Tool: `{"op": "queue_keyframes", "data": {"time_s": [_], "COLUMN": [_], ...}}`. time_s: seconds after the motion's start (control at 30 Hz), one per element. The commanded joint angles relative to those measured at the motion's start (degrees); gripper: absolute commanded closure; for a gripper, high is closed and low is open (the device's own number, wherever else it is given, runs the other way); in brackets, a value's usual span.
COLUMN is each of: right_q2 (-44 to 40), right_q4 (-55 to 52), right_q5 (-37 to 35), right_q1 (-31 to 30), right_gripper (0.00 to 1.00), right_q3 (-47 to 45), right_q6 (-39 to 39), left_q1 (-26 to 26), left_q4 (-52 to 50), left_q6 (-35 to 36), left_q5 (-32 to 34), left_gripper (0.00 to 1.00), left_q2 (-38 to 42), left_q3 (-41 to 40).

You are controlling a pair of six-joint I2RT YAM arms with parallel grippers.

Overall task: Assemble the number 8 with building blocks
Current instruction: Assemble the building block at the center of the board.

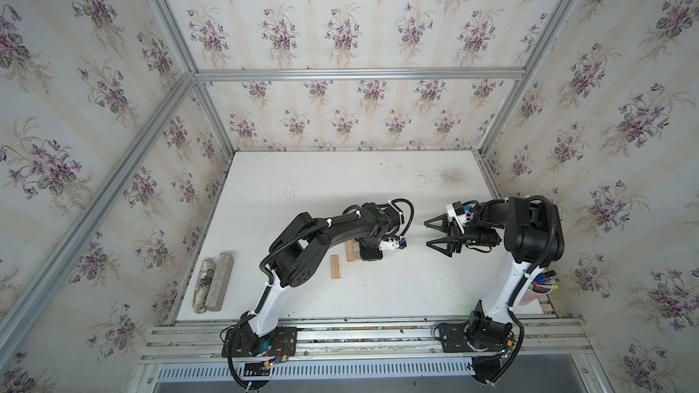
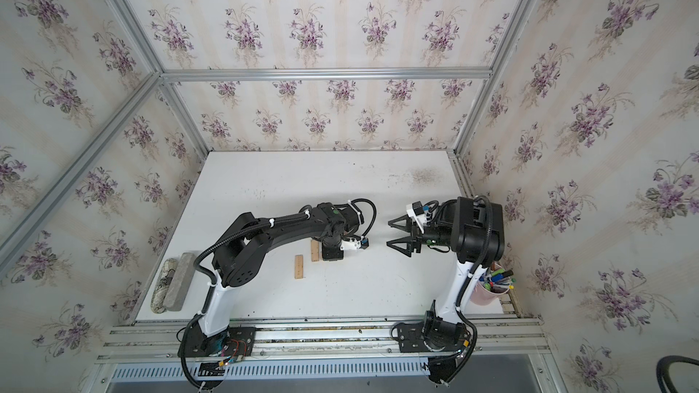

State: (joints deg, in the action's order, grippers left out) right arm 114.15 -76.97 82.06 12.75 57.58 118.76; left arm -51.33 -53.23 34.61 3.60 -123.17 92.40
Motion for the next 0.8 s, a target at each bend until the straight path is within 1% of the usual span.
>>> {"op": "queue_keyframes", "data": {"time_s": [0.0,0.4,0.47,0.57,0.77], "right_q2": [0.0,0.0,0.0,0.0,0.0], "right_q4": [-1.6,-1.6,-1.6,-1.6,-1.6], "right_q5": [2.0,1.9,1.9,2.0,1.9], "right_q1": [0.0,0.0,0.0,0.0,-0.1], "right_gripper": [0.0,0.0,0.0,0.0,0.0], "right_q3": [0.2,0.2,0.2,0.2,0.2], "right_q6": [23.0,23.0,23.0,23.0,23.0], "left_q1": [0.2,0.2,0.2,0.2,0.2], "left_q4": [-0.2,-0.4,-0.5,-0.6,-0.7], "left_q6": [0.6,-0.3,-0.4,-0.4,-0.4], "left_q5": [2.1,0.5,0.1,-0.1,0.0], "left_gripper": [0.66,0.61,0.61,0.68,0.64], "left_q2": [-0.2,0.8,0.9,1.3,1.9], "left_q3": [0.0,-0.3,-0.3,-0.6,-0.4]}}
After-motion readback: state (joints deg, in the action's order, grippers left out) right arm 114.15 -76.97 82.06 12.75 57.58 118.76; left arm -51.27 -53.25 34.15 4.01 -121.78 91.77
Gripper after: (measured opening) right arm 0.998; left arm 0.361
